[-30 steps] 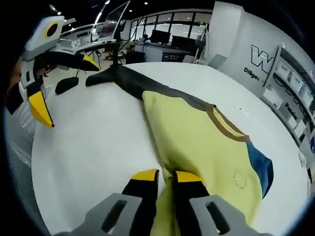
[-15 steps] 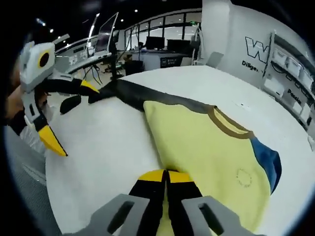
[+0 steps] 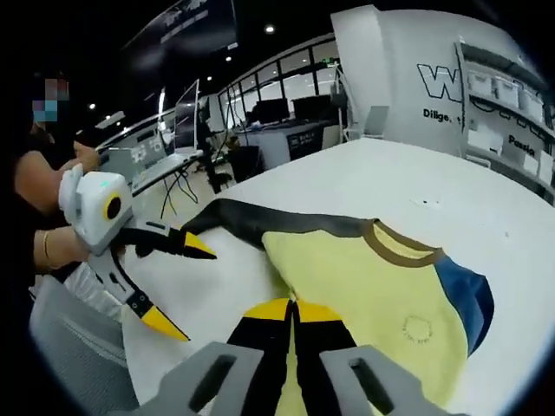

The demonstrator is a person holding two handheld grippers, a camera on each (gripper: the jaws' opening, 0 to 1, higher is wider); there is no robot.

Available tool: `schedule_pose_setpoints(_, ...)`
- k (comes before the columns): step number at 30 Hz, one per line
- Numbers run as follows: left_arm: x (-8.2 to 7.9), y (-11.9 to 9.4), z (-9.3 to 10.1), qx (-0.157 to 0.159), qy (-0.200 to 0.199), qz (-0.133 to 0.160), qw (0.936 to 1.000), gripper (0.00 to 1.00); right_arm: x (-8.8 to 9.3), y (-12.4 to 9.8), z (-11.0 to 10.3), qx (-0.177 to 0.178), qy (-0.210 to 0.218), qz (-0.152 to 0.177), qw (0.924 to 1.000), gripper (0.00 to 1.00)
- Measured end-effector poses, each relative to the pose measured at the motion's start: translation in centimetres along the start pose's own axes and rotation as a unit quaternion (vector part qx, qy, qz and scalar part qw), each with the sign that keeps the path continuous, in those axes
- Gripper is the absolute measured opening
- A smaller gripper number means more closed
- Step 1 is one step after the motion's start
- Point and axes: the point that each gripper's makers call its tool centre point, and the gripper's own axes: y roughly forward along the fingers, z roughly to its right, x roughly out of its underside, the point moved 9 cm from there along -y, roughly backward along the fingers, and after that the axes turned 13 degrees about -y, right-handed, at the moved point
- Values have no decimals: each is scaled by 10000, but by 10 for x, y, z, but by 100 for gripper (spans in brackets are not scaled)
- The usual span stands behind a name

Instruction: Fold the garment on the visible template until the final outline fits inside the template.

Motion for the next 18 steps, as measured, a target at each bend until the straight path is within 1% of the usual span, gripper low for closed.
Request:
schedule_pose_setpoints(2,-2,5,-4,-20,-88,25,10000,65,1,-1,4,25,58,5,10000,0)
schedule_pose_setpoints(3,-4,8,-7,-26,-117,35,9999,64,2,-1,7,64,174,21,9998,0)
schedule_pose_setpoints(4,-6,12,-11,-60,-290,67,9995,62,3,-1,8,63,312,14,9995,0)
schedule_pose_setpoints(6,-8,14,-13,-41,-372,62,9993,61,5,0,11,81,505,34,9987,0)
schedule_pose_setpoints(7,-14,20,-16,51,-648,244,9976,61,6,0,12,90,632,49,9979,0)
schedule_pose_setpoints(8,-17,23,-19,45,-697,303,9971,60,8,1,13,60,755,28,9971,0)
schedule_pose_setpoints(9,-19,28,-23,29,-675,282,9973,59,9,2,13,41,847,-2,9964,0)
schedule_pose_setpoints(10,-20,31,-26,-31,-768,322,9965,57,9,2,14,38,837,-5,9965,0)
schedule_pose_setpoints(13,-23,40,-34,-17,-1034,372,9939,51,10,2,12,20,803,-34,9968,0)
schedule_pose_setpoints(15,-24,44,-38,-7,-1057,409,9936,48,10,3,12,-10,805,-51,9967,0)
schedule_pose_setpoints(17,-24,49,-41,-26,-1064,293,9939,46,10,2,11,-25,804,-60,9967,0)
schedule_pose_setpoints(18,-25,52,-42,-14,-1051,282,9941,46,10,2,11,-34,838,-73,9965,0)
